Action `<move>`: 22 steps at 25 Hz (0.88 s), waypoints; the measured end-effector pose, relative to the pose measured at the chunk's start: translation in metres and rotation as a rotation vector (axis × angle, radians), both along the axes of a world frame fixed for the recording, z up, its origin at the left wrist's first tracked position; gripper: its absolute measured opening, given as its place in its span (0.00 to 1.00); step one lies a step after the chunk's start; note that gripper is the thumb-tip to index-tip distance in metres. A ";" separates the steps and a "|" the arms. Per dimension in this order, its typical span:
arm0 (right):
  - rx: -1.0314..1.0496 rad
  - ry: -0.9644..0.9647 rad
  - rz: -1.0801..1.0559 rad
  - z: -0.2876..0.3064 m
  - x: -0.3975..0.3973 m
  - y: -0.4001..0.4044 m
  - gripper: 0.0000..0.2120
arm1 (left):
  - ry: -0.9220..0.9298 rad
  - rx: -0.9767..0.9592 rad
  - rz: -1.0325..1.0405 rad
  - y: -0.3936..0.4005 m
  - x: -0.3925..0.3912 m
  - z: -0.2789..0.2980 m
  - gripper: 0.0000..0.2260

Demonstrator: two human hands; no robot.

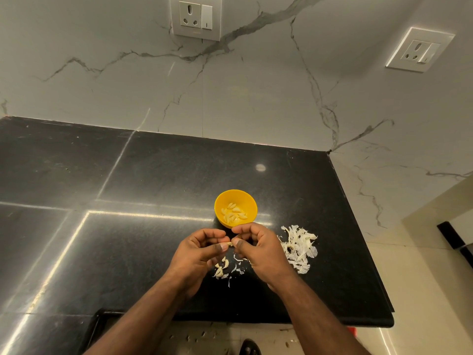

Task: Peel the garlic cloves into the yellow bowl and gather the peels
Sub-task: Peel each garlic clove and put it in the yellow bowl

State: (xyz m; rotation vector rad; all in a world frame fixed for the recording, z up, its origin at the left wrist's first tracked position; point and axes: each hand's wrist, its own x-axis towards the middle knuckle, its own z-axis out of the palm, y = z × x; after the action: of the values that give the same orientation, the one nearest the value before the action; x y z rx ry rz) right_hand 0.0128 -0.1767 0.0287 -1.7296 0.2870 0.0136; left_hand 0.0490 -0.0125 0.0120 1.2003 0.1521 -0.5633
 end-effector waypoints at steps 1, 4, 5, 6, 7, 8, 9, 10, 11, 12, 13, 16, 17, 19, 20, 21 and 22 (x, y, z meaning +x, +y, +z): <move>-0.014 0.001 -0.001 -0.001 0.000 0.000 0.11 | 0.006 -0.008 0.004 -0.001 -0.001 0.000 0.14; -0.019 0.010 0.006 -0.003 -0.002 -0.002 0.11 | 0.030 -0.026 0.027 -0.001 -0.001 -0.001 0.15; -0.015 0.015 0.006 -0.003 -0.002 -0.004 0.10 | 0.042 -0.028 0.029 0.000 -0.001 -0.001 0.15; -0.011 0.018 0.006 -0.004 -0.003 -0.007 0.10 | 0.055 -0.027 0.027 0.000 -0.001 -0.002 0.14; -0.010 0.020 0.008 -0.004 -0.002 -0.008 0.09 | 0.067 -0.023 0.023 0.000 -0.001 -0.003 0.13; -0.009 0.020 0.013 -0.004 -0.002 -0.009 0.09 | 0.078 -0.017 0.018 -0.001 -0.002 -0.003 0.12; -0.009 0.019 0.015 -0.004 -0.001 -0.009 0.09 | 0.085 -0.011 0.013 -0.002 -0.002 -0.003 0.12; -0.003 0.015 0.016 -0.003 -0.001 -0.009 0.09 | 0.092 -0.010 0.010 -0.002 -0.002 -0.003 0.12; -0.001 0.013 0.012 -0.003 -0.001 -0.010 0.09 | 0.098 -0.013 0.011 -0.003 -0.002 -0.003 0.12; -0.008 0.015 0.005 -0.003 -0.001 -0.012 0.09 | 0.105 -0.017 0.016 -0.003 -0.001 -0.003 0.12; -0.038 0.023 -0.007 -0.004 -0.001 -0.015 0.09 | 0.113 -0.021 0.023 -0.003 -0.001 -0.003 0.13; -0.264 0.049 -0.058 -0.006 -0.003 -0.030 0.10 | 0.141 -0.028 0.041 -0.001 0.001 -0.005 0.13; -0.360 0.050 -0.059 -0.006 -0.004 -0.033 0.10 | 0.145 -0.029 0.042 0.000 0.001 -0.005 0.13; -0.462 0.051 -0.034 -0.002 -0.006 -0.032 0.12 | 0.137 -0.032 0.037 -0.001 0.000 -0.004 0.13; -0.432 0.050 -0.013 0.000 -0.006 -0.028 0.12 | 0.127 -0.036 0.034 -0.002 -0.001 -0.003 0.13; -0.353 0.050 0.006 0.001 -0.007 -0.022 0.12 | 0.115 -0.038 0.031 -0.003 -0.002 -0.002 0.13; -0.255 0.053 0.017 0.001 -0.007 -0.015 0.12 | 0.103 -0.036 0.029 -0.003 -0.003 0.000 0.13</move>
State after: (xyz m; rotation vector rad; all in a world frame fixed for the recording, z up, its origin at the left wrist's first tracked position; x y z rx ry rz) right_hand 0.0055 -0.1914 0.0301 -1.9873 0.3239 0.0371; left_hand 0.0461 -0.0158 0.0115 1.1331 0.2450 -0.6005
